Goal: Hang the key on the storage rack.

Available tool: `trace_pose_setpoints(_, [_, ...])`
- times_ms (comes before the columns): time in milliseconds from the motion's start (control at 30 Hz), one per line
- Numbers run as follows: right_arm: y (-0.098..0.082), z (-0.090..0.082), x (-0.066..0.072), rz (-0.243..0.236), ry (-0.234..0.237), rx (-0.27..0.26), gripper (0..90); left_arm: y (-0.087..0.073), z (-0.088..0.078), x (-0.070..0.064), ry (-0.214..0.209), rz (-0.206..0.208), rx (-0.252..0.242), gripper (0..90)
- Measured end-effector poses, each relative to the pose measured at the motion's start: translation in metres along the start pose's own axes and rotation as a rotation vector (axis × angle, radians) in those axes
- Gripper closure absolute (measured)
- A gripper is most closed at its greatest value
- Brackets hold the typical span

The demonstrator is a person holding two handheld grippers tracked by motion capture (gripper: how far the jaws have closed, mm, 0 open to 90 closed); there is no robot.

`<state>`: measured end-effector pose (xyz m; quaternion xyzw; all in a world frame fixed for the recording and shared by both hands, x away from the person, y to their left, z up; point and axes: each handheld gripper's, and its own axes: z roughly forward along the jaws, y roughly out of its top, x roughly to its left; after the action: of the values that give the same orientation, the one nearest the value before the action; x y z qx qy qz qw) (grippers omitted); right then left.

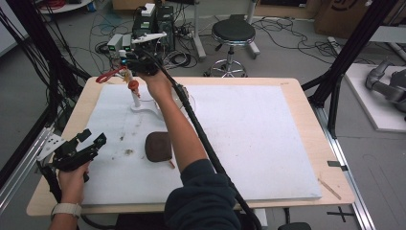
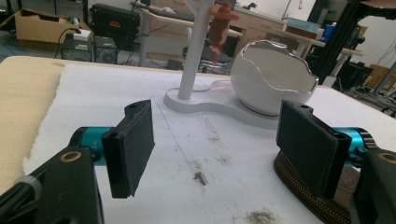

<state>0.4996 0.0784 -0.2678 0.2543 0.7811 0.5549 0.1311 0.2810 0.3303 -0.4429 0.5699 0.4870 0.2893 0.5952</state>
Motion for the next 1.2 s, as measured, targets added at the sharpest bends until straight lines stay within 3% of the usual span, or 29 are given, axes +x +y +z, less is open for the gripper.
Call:
trace_pose_setpoints(100, [-0.013,-0.022,-0.006,0.015,-0.013,-0.023,63.2,0.0,0.001,-0.001,-0.004,0.005,0.003,27.5])
trace_pose_setpoints(167, [-0.024,-0.042,-0.011,0.013,-0.049,-0.024,58.7,0.0,0.001,-0.002,-0.008,0.01,0.004,27.5])
trace_pose_setpoints(233, [-0.038,-0.063,-0.018,-0.015,-0.103,-0.009,53.8,0.0,0.003,-0.004,-0.013,0.014,0.008,27.5])
trace_pose_setpoints(333, [-0.058,-0.096,-0.026,-0.076,-0.175,0.057,46.1,0.0,0.005,-0.007,-0.026,0.019,0.016,27.5])
trace_pose_setpoints(500, [-0.09,-0.155,-0.036,-0.132,-0.24,0.098,36.2,0.001,0.008,-0.016,-0.045,0.031,0.018,27.5])
trace_pose_setpoints(633, [-0.118,-0.199,-0.042,-0.114,-0.289,0.117,22.1,0.001,0.012,-0.024,-0.066,0.036,0.027,25.7])
trace_pose_setpoints(767, [-0.154,-0.24,-0.045,-0.089,-0.344,0.149,20.7,0.001,0.017,-0.033,-0.082,0.056,0.03,21.7])
trace_pose_setpoints(867, [-0.184,-0.274,-0.048,-0.052,-0.369,0.127,20.7,0.001,0.02,-0.039,-0.099,0.064,0.039,20.1])
trace_pose_setpoints(1033, [-0.219,-0.311,-0.057,0.008,-0.416,0.101,20.7,0.002,0.022,-0.048,-0.124,0.065,0.034,19.7])
trace_pose_setpoints(1200, [-0.245,-0.333,-0.073,0.074,-0.466,0.099,20.5,0.003,0.025,-0.056,-0.142,0.082,0.034,19.4])
